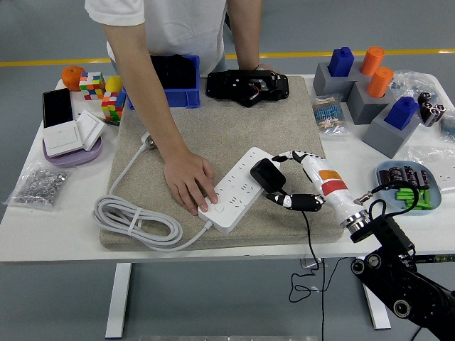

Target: Press the white button,pick up the black plug,place it near the board,insert it into the board

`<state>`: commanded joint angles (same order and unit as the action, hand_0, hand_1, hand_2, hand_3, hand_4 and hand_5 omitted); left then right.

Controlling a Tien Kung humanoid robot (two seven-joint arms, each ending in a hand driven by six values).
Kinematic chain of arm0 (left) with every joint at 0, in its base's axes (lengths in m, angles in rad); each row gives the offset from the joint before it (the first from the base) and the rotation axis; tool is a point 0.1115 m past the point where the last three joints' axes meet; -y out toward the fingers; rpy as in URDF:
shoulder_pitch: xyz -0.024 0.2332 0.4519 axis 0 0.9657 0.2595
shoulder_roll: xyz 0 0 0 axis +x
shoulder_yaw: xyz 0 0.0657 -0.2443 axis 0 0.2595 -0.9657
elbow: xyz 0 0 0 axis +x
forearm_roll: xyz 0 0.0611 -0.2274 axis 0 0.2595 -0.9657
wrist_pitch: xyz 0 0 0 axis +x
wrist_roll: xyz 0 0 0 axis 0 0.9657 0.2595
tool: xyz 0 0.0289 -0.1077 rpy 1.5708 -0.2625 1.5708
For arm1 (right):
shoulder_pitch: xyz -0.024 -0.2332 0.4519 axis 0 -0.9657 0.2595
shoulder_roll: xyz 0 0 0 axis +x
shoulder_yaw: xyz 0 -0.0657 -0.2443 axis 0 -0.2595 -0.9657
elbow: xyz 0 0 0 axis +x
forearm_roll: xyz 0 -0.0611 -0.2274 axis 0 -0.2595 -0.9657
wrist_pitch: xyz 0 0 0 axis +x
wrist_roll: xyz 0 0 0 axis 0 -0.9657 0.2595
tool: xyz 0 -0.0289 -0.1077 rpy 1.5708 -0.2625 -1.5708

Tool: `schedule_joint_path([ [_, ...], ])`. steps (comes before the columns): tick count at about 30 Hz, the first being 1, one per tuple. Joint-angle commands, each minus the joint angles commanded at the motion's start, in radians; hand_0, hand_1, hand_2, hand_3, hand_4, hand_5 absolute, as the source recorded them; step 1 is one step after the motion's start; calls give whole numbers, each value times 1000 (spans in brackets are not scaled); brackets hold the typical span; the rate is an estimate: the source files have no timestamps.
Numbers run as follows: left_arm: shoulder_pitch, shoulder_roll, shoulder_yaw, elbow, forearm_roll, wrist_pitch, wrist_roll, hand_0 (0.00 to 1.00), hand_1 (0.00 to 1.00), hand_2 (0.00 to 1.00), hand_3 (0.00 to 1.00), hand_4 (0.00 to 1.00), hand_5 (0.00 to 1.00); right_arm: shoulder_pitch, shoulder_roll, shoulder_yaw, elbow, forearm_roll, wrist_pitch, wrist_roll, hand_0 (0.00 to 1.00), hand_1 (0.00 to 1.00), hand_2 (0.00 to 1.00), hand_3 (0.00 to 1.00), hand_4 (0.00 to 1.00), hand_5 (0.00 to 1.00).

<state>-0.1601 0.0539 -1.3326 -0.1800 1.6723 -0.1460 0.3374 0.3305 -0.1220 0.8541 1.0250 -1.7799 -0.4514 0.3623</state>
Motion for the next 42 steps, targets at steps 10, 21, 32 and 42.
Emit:
schedule_joint_path([
  [10,-2,0,4,0,-5,0,-1,699,670,646,648,557,173,18,12,-27,-35,2,0,1,786,751,679,670,998,271],
  [21,-2,0,3,0,-2,-1,0,699,669,646,648,556,175,36,25,-41,-75,1,1,1,787,751,678,655,998,267],
  [32,0,2,5,0,1,-3,1,698,668,646,648,557,173,57,35,-70,-86,10,1,5,786,750,676,654,998,261],
  [42,0,5,5,0,8,-5,1,699,669,645,648,557,174,80,39,-82,-90,14,-1,10,786,746,675,652,998,260],
])
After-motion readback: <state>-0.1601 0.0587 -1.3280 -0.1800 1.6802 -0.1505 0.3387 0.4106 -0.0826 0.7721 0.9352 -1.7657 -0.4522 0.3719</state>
